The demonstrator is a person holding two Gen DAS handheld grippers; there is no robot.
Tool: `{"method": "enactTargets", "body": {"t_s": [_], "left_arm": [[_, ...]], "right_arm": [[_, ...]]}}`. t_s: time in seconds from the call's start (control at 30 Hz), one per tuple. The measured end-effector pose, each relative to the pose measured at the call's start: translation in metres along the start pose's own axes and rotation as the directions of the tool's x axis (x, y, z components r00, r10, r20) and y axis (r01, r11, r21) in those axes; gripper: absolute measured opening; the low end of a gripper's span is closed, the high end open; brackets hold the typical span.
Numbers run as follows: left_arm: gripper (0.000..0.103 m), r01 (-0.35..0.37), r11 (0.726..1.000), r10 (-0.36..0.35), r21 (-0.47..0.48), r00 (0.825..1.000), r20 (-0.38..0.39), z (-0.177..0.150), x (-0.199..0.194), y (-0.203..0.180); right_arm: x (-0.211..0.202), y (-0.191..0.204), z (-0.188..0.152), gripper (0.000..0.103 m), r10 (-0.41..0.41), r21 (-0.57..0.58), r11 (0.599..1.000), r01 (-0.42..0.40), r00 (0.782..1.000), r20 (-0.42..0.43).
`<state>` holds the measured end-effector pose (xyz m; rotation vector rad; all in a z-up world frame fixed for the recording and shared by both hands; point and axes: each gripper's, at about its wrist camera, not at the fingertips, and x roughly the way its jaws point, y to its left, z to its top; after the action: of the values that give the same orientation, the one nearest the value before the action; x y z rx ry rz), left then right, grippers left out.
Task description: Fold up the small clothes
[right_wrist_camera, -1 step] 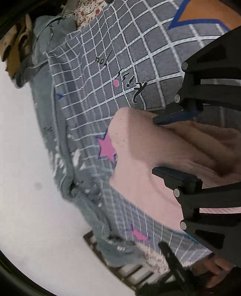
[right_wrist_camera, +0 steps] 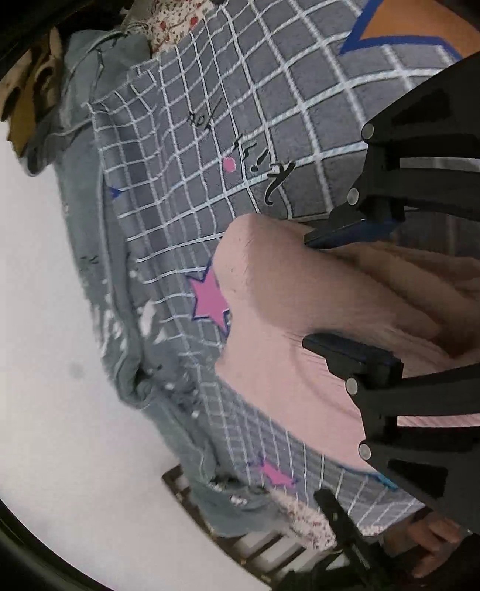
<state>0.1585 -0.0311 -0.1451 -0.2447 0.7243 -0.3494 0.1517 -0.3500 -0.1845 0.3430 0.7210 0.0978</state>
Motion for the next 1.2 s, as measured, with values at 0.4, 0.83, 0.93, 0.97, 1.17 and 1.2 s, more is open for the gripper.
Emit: {"method": "enactTargets", "body": {"t_s": [0.4,0.83,0.93,0.97,1.17,1.2], "left_arm": [[0.034,0.063,0.998,-0.063,0.007,0.998,-0.015,0.001,0.017,-0.013],[0.034,0.067,0.998,-0.067,0.002,0.997,-0.027,-0.003,0.006,-0.023],[0.034,0.058,0.998,-0.058,0.000,0.998,-0.033,-0.005,0.002,-0.024],[0.034,0.053,0.999,-0.053,0.005,0.998,-0.035,-0.006,0.000,-0.024],[0.034,0.091,0.996,-0.091,-0.011,0.994,-0.063,-0.010,-0.004,-0.027],[0.034,0.110,0.994,-0.111,-0.013,0.991,-0.069,-0.011,-0.004,-0.030]], "right_arm": [[0.000,-0.031,0.009,0.030,0.031,0.008,0.999,-0.031,0.999,0.019],[-0.063,0.003,-0.031,0.034,0.118,-0.034,0.993,-0.117,0.993,0.017],[-0.053,0.000,-0.038,0.006,0.094,-0.028,0.995,-0.094,0.996,0.007],[-0.059,-0.001,-0.039,0.006,0.106,-0.036,0.994,-0.105,0.994,0.039],[-0.046,-0.021,-0.044,0.004,0.014,0.000,1.000,-0.014,1.000,0.014],[-0.040,-0.022,-0.047,0.004,0.003,0.001,1.000,-0.003,1.000,-0.007]]}}
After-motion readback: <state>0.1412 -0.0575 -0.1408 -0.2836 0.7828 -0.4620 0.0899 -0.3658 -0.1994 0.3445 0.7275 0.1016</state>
